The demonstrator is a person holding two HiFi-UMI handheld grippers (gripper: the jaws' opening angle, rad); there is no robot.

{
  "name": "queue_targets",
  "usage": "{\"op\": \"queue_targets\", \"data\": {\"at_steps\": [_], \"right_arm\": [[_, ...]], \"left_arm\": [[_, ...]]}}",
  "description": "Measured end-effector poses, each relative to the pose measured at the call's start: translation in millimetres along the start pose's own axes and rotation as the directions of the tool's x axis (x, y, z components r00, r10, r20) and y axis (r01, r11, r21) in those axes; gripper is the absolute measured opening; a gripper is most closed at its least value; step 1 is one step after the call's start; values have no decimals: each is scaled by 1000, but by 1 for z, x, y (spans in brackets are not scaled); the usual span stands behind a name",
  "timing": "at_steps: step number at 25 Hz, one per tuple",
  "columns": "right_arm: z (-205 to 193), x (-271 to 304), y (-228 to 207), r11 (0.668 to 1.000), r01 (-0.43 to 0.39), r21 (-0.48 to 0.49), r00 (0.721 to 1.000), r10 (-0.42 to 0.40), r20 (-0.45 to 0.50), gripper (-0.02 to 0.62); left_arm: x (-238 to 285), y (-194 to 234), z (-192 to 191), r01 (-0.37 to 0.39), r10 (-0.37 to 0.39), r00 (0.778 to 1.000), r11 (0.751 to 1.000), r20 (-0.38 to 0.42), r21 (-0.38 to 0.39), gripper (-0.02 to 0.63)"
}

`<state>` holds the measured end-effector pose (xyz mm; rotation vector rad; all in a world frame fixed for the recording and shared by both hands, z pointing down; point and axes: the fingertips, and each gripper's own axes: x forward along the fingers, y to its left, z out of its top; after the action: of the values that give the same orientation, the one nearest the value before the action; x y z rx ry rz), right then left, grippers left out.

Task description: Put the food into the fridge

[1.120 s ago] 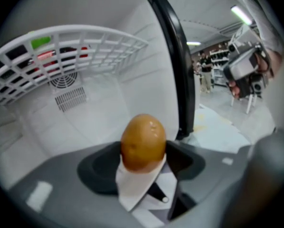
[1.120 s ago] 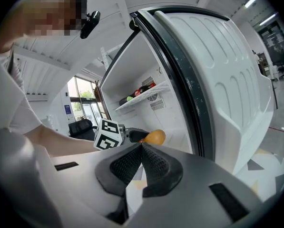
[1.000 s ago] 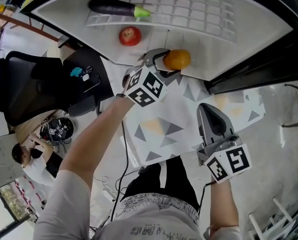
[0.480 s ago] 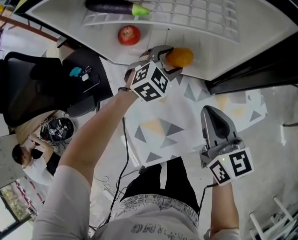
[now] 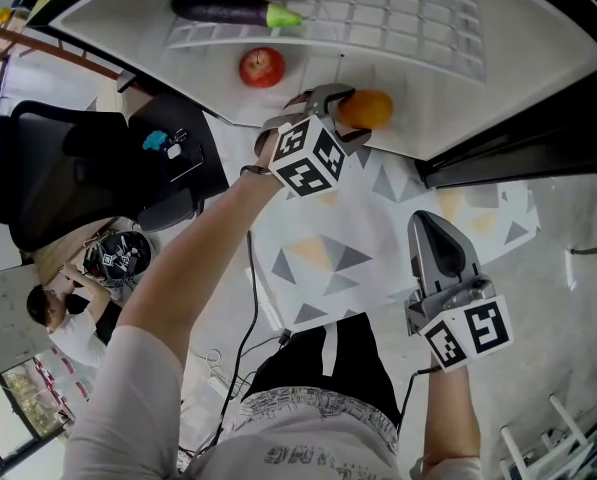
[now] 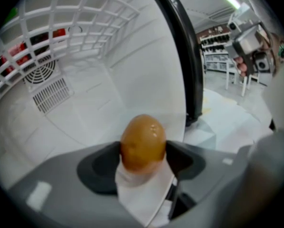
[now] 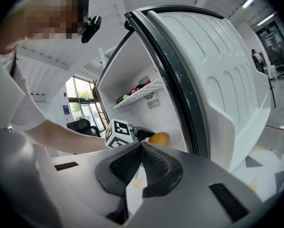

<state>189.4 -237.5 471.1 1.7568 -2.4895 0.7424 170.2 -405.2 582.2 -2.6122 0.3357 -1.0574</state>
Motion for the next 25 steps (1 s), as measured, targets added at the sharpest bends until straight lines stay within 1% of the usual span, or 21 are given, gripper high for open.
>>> {"op": "queue_targets", "data": {"at_steps": [12, 20, 25], "right_arm": [[-4, 2, 2, 1000, -7, 7, 1000, 7, -4, 2], [-4, -2, 4, 1000, -3, 7, 1000, 3, 1, 2], [-1, -4, 7, 1000, -4, -1, 1000, 4, 9, 2]], "left_arm": [[1, -2, 6, 9, -9, 1000, 1000, 18, 1, 326], [-2, -2, 13, -1, 1, 1000, 1000, 25, 3, 336], [-11, 1, 19, -16, 17, 999, 1000, 43, -12, 339]]}}
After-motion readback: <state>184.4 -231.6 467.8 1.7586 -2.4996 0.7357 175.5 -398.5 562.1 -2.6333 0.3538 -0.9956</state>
